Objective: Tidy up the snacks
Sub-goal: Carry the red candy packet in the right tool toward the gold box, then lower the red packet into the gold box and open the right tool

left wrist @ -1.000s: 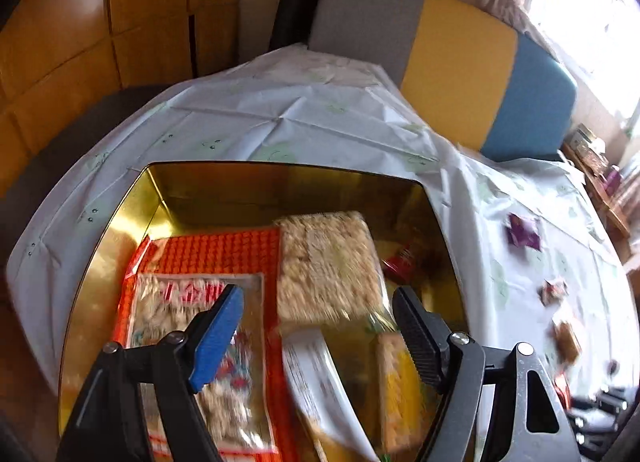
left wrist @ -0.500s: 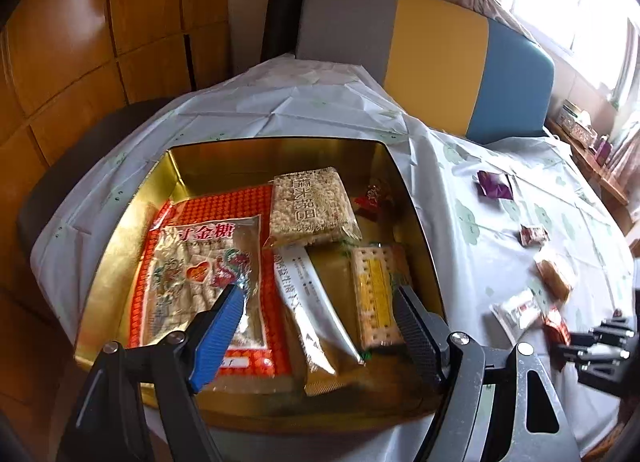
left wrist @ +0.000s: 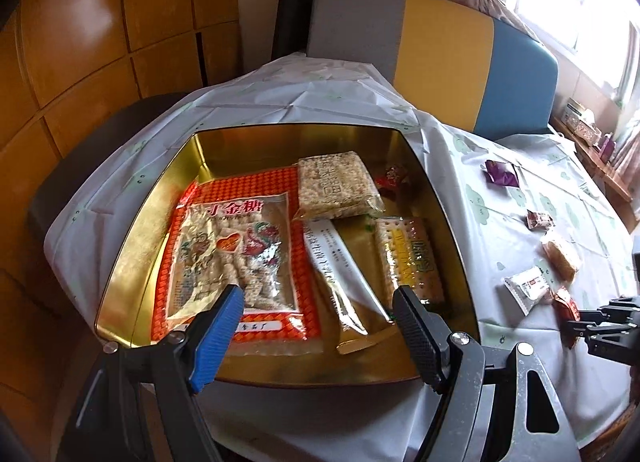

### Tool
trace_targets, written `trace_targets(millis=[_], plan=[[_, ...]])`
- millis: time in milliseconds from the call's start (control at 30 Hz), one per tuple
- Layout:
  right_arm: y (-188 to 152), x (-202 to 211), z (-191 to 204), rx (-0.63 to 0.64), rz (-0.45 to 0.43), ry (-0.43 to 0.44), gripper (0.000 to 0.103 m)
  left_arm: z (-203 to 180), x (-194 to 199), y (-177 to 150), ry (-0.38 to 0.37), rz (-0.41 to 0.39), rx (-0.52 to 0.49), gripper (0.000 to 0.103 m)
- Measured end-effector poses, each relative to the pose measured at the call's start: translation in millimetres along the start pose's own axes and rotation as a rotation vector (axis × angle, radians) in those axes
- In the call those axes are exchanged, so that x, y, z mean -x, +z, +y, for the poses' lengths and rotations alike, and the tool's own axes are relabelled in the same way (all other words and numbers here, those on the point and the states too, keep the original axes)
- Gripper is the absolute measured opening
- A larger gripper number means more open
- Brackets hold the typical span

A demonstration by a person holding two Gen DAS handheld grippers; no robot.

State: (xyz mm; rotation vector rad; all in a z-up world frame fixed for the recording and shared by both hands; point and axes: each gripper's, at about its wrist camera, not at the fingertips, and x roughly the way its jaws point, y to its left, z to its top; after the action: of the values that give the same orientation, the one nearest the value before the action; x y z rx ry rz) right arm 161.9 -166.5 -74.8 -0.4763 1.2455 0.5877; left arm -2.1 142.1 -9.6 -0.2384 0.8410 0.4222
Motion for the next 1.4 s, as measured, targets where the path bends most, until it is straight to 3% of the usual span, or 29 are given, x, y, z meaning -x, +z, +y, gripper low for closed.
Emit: trace_targets(millis=[333,767,900,1167,1400], plan=[[0,17,0,-0.112,-0.01,-0.033,0.023,11,-1,-5,0.003,0.0,0.017,0.077],[0,31,16,-0.199,-0.084,0.061,0.023,19,-3,-7,-0.001,0.013,0.046,0.077],[3,40,34,-0.204,-0.138,0.14,0.023,27,-1,-5,0.027,-0.003,0.068,0.075],[39,58,111,-0.06,-0.214,0.29,0.023,56,1,-2,0.08,-0.015,0.134,0.07],[64,66,173,0.045,-0.244,0.361,0.023,74,1,-2,0.104,-0.02,0.176,0.068]])
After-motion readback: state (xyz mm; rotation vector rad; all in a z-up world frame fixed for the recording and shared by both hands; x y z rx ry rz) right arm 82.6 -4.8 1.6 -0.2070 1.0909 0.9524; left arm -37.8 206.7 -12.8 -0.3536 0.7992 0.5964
